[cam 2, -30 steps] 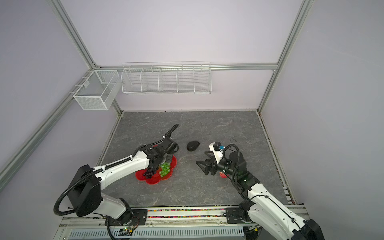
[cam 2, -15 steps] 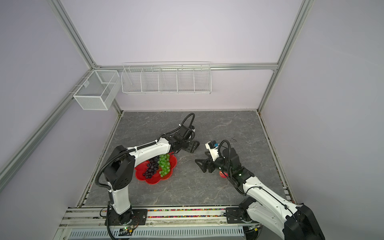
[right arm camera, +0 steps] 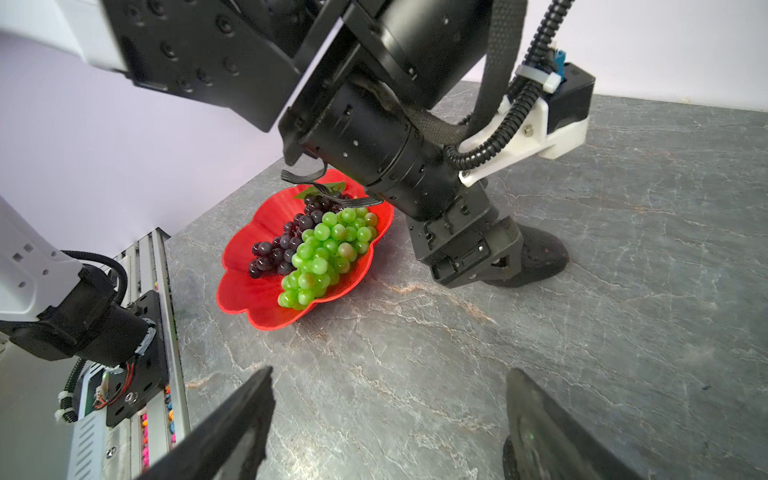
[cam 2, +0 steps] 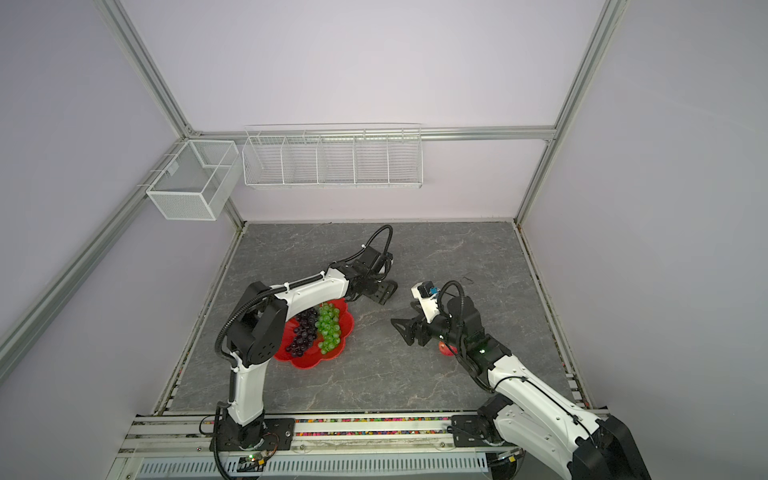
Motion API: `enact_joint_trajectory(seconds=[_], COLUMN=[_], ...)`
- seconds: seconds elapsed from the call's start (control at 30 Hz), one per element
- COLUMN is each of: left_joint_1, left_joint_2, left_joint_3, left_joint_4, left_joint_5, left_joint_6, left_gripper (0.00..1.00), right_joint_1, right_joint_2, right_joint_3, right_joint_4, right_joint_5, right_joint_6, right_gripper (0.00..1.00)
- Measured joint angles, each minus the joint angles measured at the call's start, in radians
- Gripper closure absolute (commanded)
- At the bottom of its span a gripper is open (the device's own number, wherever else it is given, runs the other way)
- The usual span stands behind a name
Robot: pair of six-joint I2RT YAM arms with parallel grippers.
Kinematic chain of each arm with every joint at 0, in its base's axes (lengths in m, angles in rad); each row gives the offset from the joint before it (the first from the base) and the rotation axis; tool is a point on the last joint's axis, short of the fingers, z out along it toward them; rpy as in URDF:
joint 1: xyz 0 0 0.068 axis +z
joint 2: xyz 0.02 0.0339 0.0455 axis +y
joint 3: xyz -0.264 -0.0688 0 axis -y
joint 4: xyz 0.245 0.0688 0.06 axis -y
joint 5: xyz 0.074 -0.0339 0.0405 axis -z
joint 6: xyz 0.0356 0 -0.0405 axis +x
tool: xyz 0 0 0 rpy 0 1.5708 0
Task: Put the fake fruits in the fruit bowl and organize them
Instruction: 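Move the left gripper to the avocado farther from the robot and lower over it, then close the left gripper on the avocado and lift it toward the bowl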
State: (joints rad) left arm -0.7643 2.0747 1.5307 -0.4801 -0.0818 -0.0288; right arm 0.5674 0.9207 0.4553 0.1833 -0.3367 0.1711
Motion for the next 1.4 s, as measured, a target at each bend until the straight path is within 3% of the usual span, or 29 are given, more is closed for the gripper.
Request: enact_joint_trajectory(seconds=[0.13,0.53,0.83,1.03,1.2,1.4], left_joint_1=[0.002,0.002,0.002,0.002,0.001,0.005], left_joint_2=[0.039,0.061,-0.022,-0.232,-0.512,-0.851], left_joint_3=[0.016,0.017,-0.05,-0.228,-0.459,-0.699], left_joint_4=[0.0,0.036,0.085,0.134,0.114,-0.008], left_joint_5=[0.019,0.047,0.056,-0.001,-0.129,-0.307], left_joint_6=[0.004,-0.032,-0.065,-0.12,-0.227,-0.403], left_gripper=[0.23,0.49,0.54,0.54,0.54,0.57], right_joint_1=[0.0,0.0,0.0,0.0,0.022,0.118], right_joint_2=[0.0,0.0,0.0,-0.004,-0.016,-0.013], right_joint_3=[0.0,0.0,0.0,0.0,0.002,0.014], right_joint_4=[-0.003,-0.019,-0.031,-0.047,-0.06,-0.061], right_joint_5=[0.003,0.019,0.023,0.027,0.026,0.024], right_joint_6=[-0.003,-0.013,-0.015,-0.022,-0.038,-0.068], right_gripper=[0.12,0.12,0.12,0.12,0.12,0.12])
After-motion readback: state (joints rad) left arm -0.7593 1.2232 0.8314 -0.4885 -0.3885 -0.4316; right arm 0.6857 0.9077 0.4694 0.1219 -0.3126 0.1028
